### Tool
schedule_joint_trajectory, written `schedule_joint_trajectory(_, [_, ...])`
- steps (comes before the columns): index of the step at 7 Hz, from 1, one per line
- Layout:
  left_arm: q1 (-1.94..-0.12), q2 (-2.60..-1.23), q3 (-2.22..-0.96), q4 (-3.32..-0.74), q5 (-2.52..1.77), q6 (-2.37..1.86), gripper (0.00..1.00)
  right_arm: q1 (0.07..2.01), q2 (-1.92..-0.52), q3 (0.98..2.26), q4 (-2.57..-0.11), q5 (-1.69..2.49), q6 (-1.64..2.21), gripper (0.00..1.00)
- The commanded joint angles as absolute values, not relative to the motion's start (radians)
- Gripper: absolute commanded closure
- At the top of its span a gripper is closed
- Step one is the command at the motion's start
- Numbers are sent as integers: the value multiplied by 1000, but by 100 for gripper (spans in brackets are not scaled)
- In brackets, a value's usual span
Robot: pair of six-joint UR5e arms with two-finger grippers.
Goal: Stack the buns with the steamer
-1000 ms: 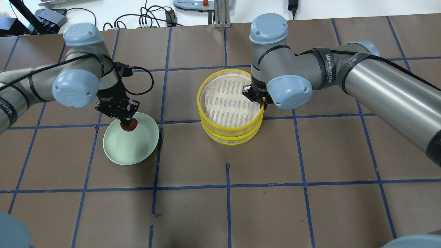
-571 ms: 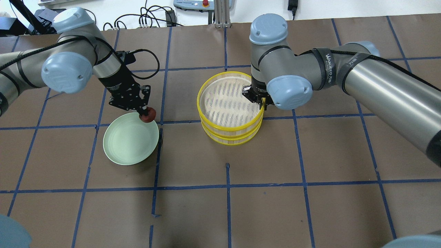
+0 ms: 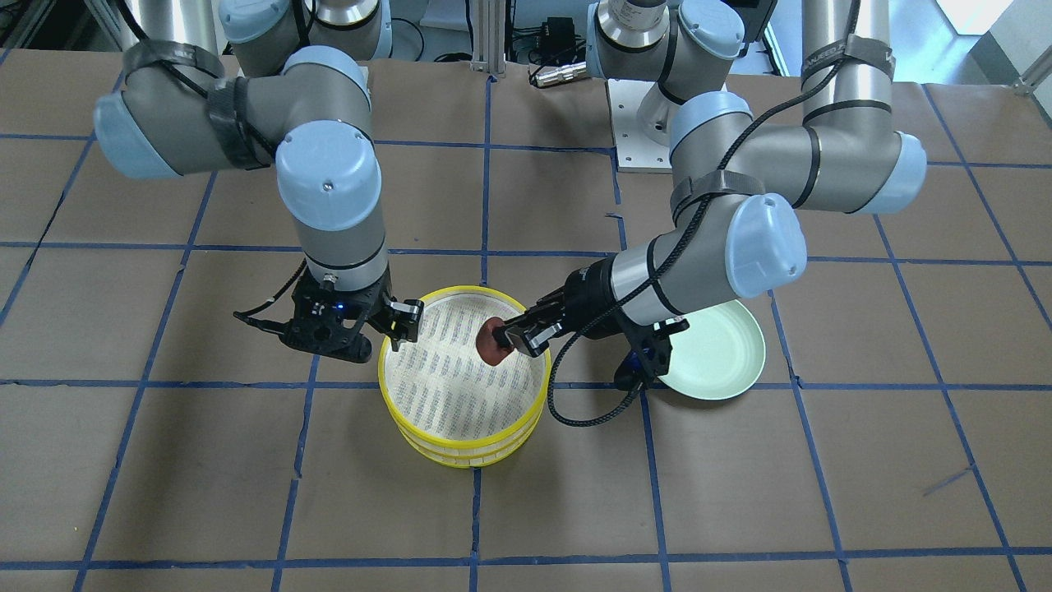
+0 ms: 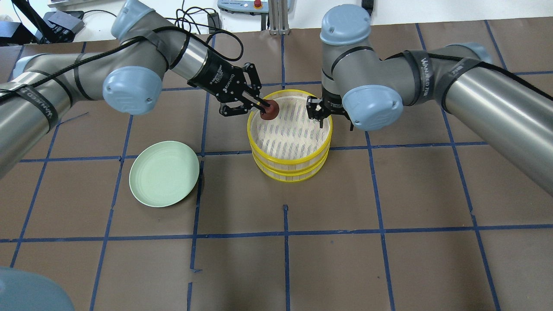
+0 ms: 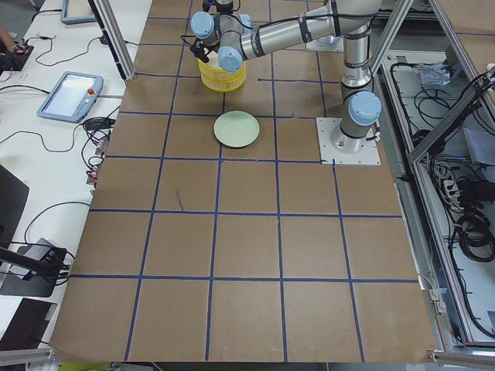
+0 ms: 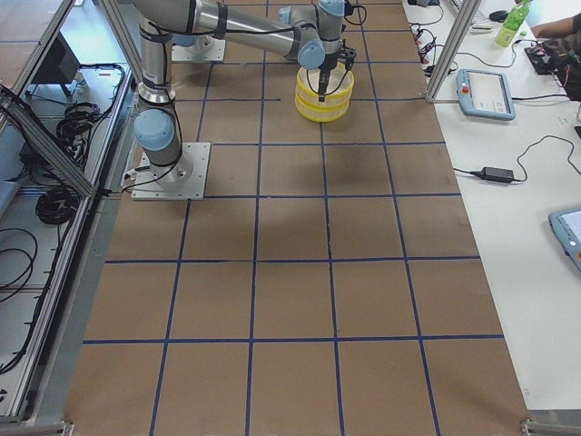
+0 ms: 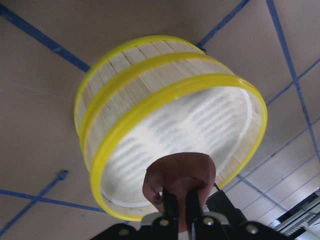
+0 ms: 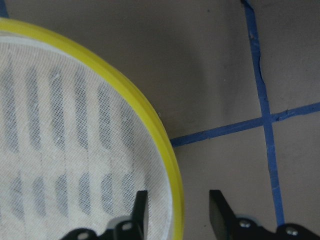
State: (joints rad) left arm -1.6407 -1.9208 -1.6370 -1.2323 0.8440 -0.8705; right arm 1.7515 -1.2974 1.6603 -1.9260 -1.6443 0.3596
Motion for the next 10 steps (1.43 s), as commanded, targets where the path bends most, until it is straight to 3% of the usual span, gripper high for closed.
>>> schedule_joint_trajectory(1, [-1658, -1931, -1640, -1215, 847, -887, 0, 1628, -1427, 1620, -1750, -1635, 194, 17])
schedule_joint_trajectory(2, [-1658, -1930, -1632, -1207, 848, -873, 0, 1608, -1472, 1574, -1664, -1635, 164, 12])
schedule_joint_trajectory(5, [-1669, -1837, -1588, -1138, 1105, -734, 0, 1600, -1526, 1413, -1445, -1628, 65, 12])
schedule_joint_trajectory(8, [-1649, -1688, -1409, -1563, 1446, -112, 0, 1603, -1537, 1430, -1439, -1605, 17, 12])
schedule_joint_trajectory(9, [-1629, -1684, -1340, -1669, 1582, -12, 0, 1603, -1539, 1431, -1443, -1602, 17, 6])
schedule_joint_trajectory(10, [-1629, -1678, -1351, -1698, 1597, -6, 0, 1603, -1539, 1431, -1445, -1601, 17, 4])
